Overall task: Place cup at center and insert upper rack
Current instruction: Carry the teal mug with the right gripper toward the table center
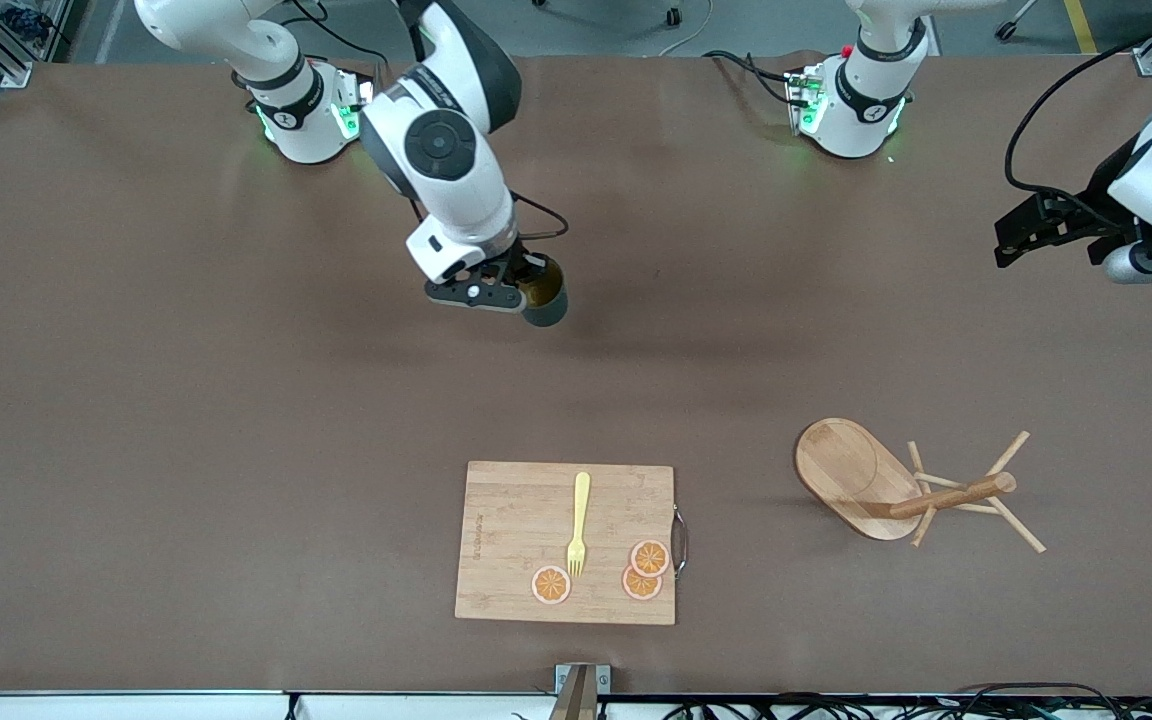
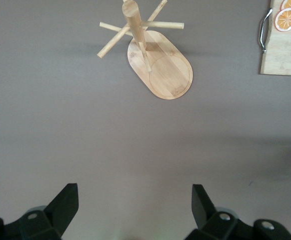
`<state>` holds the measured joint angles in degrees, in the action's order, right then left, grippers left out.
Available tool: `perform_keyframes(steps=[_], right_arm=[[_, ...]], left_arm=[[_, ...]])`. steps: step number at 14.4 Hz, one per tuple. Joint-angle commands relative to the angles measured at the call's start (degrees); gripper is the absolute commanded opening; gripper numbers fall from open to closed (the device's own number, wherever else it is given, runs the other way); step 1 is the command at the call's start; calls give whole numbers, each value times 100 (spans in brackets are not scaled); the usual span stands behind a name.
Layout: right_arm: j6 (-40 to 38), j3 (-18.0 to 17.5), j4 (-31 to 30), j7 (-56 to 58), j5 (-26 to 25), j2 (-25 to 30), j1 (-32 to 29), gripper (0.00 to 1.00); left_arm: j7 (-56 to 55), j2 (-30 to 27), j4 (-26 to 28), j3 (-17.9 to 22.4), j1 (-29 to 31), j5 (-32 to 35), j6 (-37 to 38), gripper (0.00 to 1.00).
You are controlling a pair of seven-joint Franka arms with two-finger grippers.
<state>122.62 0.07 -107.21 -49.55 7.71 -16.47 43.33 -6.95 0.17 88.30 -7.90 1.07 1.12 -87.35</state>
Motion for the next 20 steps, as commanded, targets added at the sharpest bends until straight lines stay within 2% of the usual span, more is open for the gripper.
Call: perform_keyframes(steps=[1,7,12,20], right_arm=[[-54,89,603,-449,-42,-514,272,0],[138,89,1289,-169,-112,-1279,588,0],[377,89,1281,1419,-174,-1429,721,0],[658,89,1404,966,-182,-1894,1055,0]], left_arm=[[-17,-43,21,-27,95,55,-54,100],[-26,-26,30,-27,210,38,-63,100],[-35,70,12,-18,368,29,-159,100],[-281,220,12,-18,368,38,-353,100]])
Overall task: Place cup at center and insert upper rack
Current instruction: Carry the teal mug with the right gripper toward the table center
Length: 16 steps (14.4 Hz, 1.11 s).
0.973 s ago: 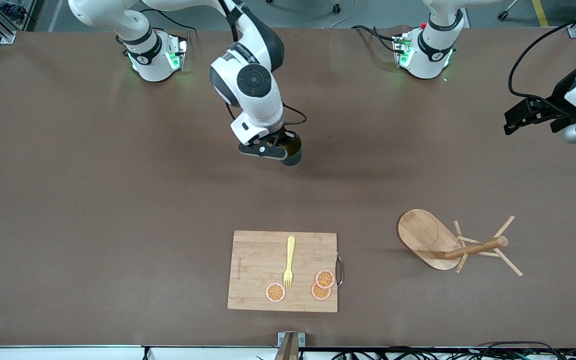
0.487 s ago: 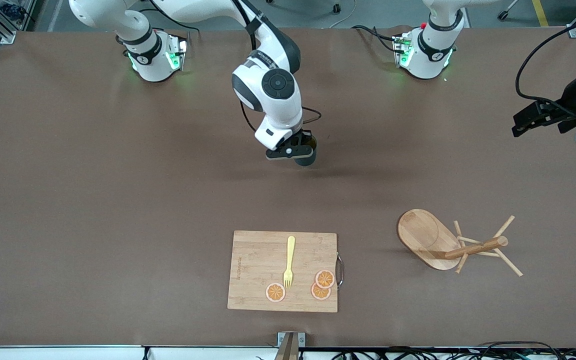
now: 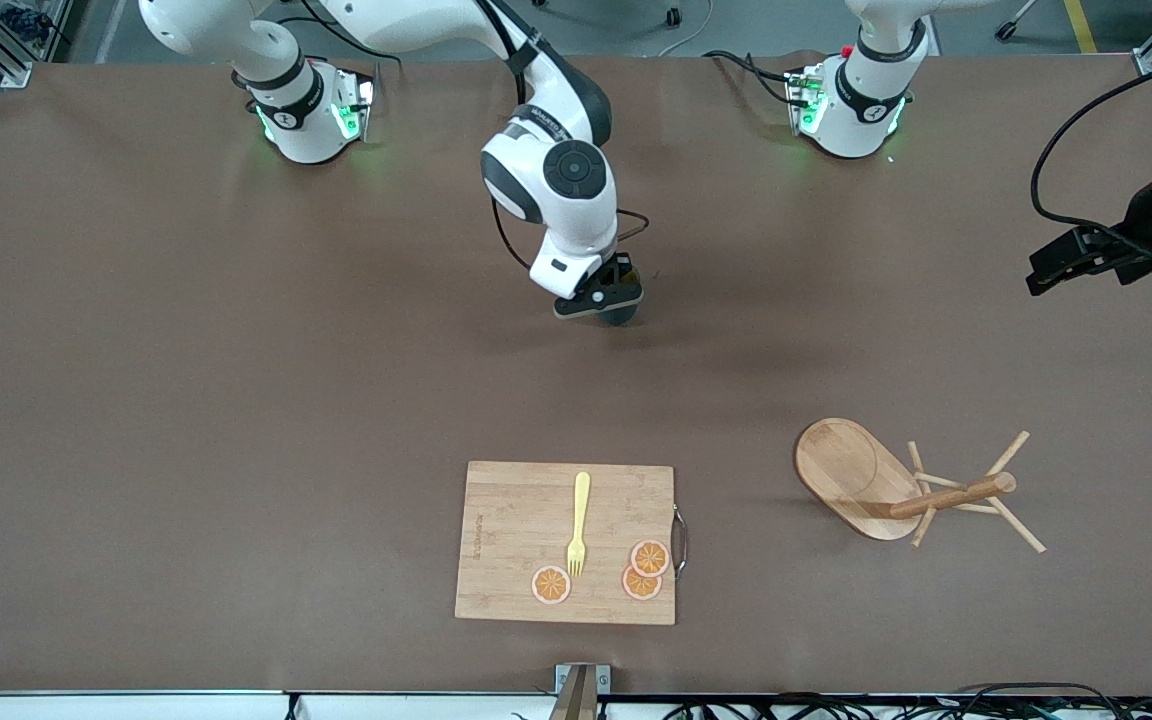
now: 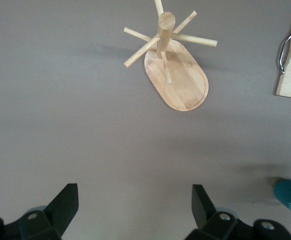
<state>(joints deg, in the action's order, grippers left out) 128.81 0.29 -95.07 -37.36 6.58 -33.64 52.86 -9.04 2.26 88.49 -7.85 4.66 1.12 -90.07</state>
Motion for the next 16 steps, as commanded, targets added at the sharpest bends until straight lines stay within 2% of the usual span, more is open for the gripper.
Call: perform_keyframes(steps=[1,6,8,10,12,13,14,15,16], right_arm=[[30,67,269,-280,-69,-230,110,0],[21,76,340,-289,-69,-283,128,0],[21,76,340,-342,-60,-301,128,1],[30,76,340,-544,-95,-318,128,1],[12,67,340,-518,-157,-318,119,2],[12,76,348,-483,-148,-327,101,15],[12,67,357,-465,-148,-318,75,37],[4,76,392,-456,-157,-318,66,99],[-31,76,453,-430,-148,-318,49,100]], left_arm=[[-71,38,2,-24,-9,29,-133,100],[-193,20,115,-138,-79,-6,-186,100],[-841,12,317,-453,-106,-102,-283,100],[-1571,-6,502,-656,-106,-531,-362,100],[-1784,-172,896,-840,-97,-665,-598,100],[-1881,-286,1081,-937,-97,-666,-730,100],[-2082,-366,1213,-1051,-97,-666,-827,100],[-2362,-384,1267,-1200,-97,-666,-863,100],[-2635,-375,1293,-1332,-97,-666,-872,100]])
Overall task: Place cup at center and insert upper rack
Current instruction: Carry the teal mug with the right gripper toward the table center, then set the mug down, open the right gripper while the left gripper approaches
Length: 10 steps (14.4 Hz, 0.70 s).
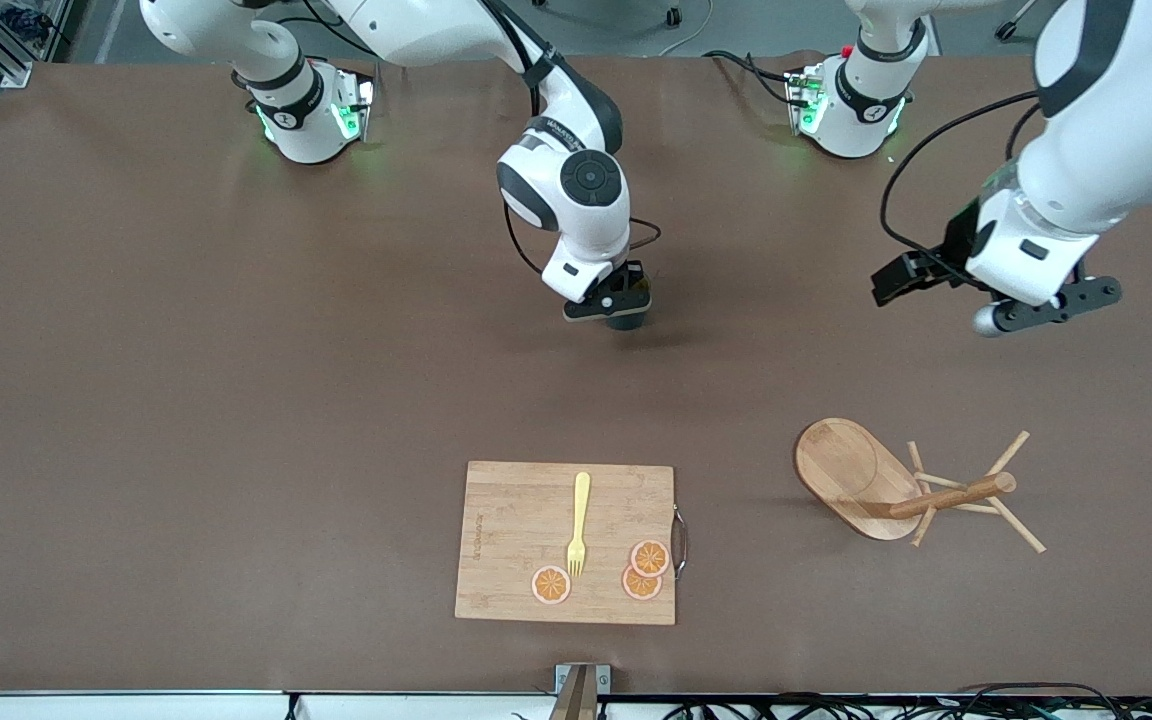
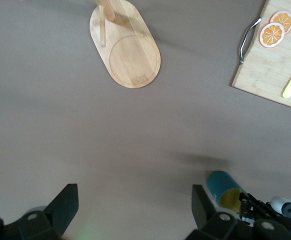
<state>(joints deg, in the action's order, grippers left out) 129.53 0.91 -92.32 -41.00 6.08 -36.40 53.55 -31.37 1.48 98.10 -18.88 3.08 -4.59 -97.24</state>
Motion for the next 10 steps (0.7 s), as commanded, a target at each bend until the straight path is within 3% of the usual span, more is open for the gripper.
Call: perform_keyframes(steps=[1,5,10], right_arm=[[-130,23,197,-40,-89,-25,-38,100],[-918,23,486,240,-37,220,-213,100],[-2131,32,426,1698,-10,1011,-1091,100]], left_arm=[[-684,-298,410,-395,53,-77,-216,100],[-1922,-298,780,-1098,62,-24,-602,100],[-3486,-237,1096,-1898,44,316,-1051,100]])
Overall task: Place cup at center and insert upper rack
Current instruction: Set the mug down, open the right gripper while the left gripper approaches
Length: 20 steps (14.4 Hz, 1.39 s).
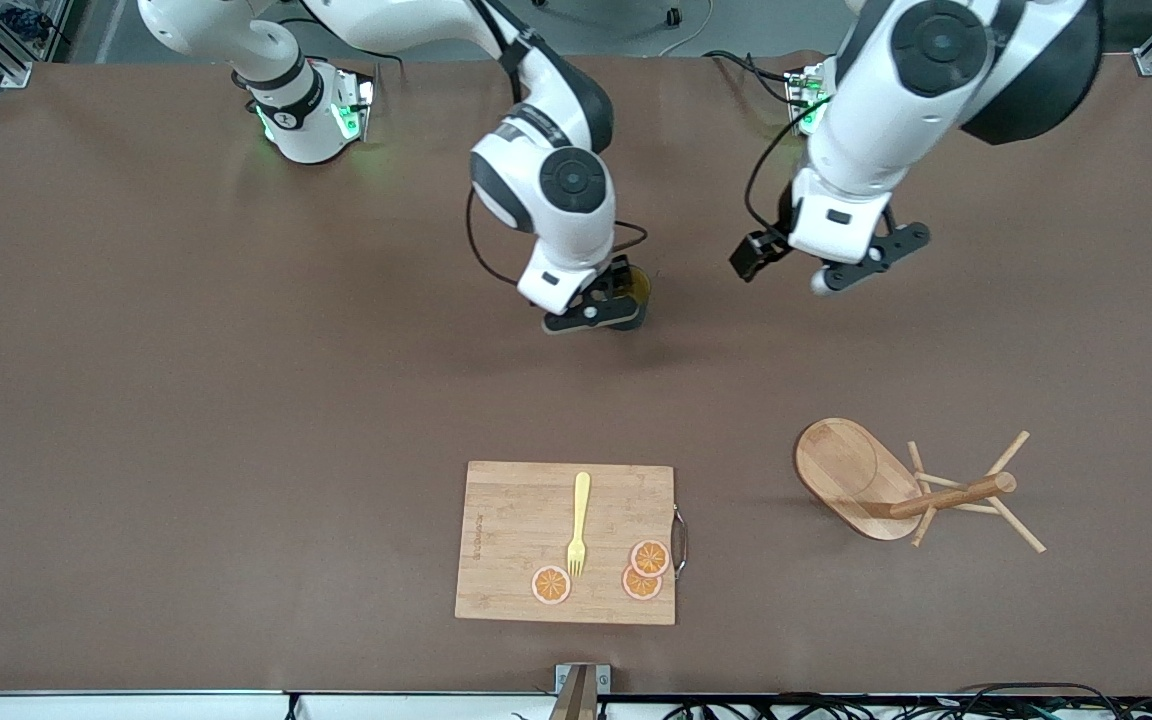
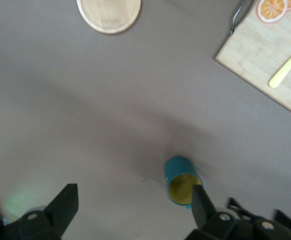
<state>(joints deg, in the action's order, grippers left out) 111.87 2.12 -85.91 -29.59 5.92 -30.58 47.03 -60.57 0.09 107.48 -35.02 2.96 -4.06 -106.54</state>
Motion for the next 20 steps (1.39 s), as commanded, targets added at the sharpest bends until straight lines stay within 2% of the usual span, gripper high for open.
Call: perform_keyframes(steps=[1,4,7,10,14,16,17,20], right_arm=[[-577,-89,-259,838,5,561,-632,100],[-1104,-72,-435,1620,-56,1079,-1439,100],[-1790,-63,-348,2219,-109,1458,-2520,100],[-2414,-71,-6,2860,-687,1494,-3374,100],[-3100,-54,469,3827,-750,1503,-4314,100],[-3251,-54,698,4310,-768,1494,-4824,100],[-3260,-45,708,4521,-785,1494,-4992,100],[-3391,-71,821,4770,-1285,1503,-5072,100]], left_arm=[[-970,-62,177,-469,56,413,-121,100],[-1946,140,194,-822,-58,607,-288,100],[-3184,552,177,-884,-663,1326,-393,100],[-4679,1175,28,-884,-1348,2240,-394,99],[-6480,2308,-437,-875,-2324,3610,-367,97],[-7027,2705,-579,-840,-2685,4147,-315,95],[-7186,2889,-596,-831,-2861,4376,-254,95],[-7677,3338,-745,-683,-3396,4904,133,93]])
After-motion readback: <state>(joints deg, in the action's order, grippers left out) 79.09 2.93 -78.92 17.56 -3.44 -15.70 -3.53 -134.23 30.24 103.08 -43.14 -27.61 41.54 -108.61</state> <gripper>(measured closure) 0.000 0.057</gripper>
